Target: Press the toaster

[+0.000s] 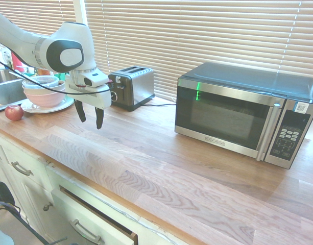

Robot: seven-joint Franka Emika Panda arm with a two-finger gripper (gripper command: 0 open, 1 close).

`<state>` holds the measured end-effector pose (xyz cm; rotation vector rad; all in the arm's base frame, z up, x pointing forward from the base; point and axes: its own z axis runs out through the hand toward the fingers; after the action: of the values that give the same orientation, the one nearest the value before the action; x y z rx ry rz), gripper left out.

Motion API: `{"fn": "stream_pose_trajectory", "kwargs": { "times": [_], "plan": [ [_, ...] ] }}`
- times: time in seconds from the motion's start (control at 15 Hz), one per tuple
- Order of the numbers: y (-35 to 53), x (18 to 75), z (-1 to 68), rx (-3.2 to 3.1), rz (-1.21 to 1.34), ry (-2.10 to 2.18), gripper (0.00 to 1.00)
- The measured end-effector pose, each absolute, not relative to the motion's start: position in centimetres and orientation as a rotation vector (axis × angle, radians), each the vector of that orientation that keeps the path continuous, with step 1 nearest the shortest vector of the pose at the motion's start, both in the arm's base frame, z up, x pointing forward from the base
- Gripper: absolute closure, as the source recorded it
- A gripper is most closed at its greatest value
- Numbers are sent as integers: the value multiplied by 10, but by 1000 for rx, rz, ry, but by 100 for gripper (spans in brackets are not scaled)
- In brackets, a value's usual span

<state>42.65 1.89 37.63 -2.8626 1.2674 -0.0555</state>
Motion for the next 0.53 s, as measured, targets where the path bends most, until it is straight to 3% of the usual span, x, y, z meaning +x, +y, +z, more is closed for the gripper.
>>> {"fn": "stream_pose_trajectory", "kwargs": {
  "times": [0.53],
  "plan": [
    [39, 451, 388, -2854, -172, 1207, 0]
  ]
}}
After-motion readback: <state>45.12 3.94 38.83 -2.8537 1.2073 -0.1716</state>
